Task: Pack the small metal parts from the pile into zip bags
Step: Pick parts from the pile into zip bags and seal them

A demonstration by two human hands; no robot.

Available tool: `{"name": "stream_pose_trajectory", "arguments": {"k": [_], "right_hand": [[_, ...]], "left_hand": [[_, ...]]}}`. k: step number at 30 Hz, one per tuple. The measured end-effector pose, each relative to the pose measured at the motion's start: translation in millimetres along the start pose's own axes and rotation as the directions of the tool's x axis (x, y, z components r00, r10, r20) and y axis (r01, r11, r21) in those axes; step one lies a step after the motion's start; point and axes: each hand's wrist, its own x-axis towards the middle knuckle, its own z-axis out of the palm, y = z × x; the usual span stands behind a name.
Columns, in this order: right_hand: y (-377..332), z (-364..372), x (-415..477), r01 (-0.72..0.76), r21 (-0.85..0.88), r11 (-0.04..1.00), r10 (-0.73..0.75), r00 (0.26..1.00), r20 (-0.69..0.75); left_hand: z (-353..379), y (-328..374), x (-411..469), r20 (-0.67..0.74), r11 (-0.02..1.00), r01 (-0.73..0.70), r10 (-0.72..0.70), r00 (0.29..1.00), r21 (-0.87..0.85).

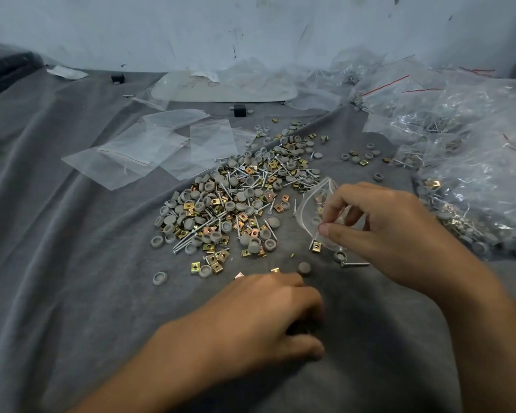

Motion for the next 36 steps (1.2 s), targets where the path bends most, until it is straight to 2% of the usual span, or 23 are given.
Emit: {"name": "stream_pose_trajectory", "arguments": {"k": [3, 7, 11, 13, 19, 22, 24, 26, 36], "right_hand": [[0, 0, 0, 0.003, -0.017, 1.0, -0.003, 1.0, 0.0], [0, 0, 0, -0.002, -0.017, 1.0, 0.002, 1.0, 0.005], [1, 1, 0, 0.011, -0.023, 1.0, -0.01, 0.999, 0.034], [2, 0, -1, 0.009, -0.02, 1.0, -0.008, 0.999, 0.041], [2, -1, -2, 0.007, 0.064, 0.998, -0.004, 0.999, -0.033], [-2, 3, 1, -0.012, 0.13, 0.991, 0.024, 0.996, -0.088], [-3, 7, 2, -0.015, 0.123, 0.992, 0.027, 0.996, -0.089], [-6, 10, 2, 0.005, 0.085, 0.996, 0.003, 0.996, -0.094], [-18, 22, 4, 0.126, 0.005, 0.992, -0.126, 0.99, -0.069]], "left_hand": [[-1, -5, 2, -0.121, 0.999, 0.035, -0.036, 0.992, -0.012], [0, -11, 12, -0.337, 0.985, 0.166, -0.139, 0.931, 0.052], [5, -10, 21, -0.344, 0.963, 0.198, -0.126, 0.931, 0.182], [5, -10, 21, -0.37, 0.964, 0.184, -0.102, 0.924, 0.193], [-5, -19, 15, -0.465, 0.972, 0.226, -0.171, 0.868, 0.063], [-21, -25, 10, -0.57, 0.971, 0.231, -0.225, 0.79, -0.063], [-28, -26, 7, -0.649, 0.971, 0.202, -0.236, 0.723, -0.129], [-33, -25, 5, -0.687, 0.973, 0.174, -0.231, 0.689, -0.152], [-32, -26, 1, -0.636, 0.975, 0.204, -0.211, 0.742, -0.086]]}}
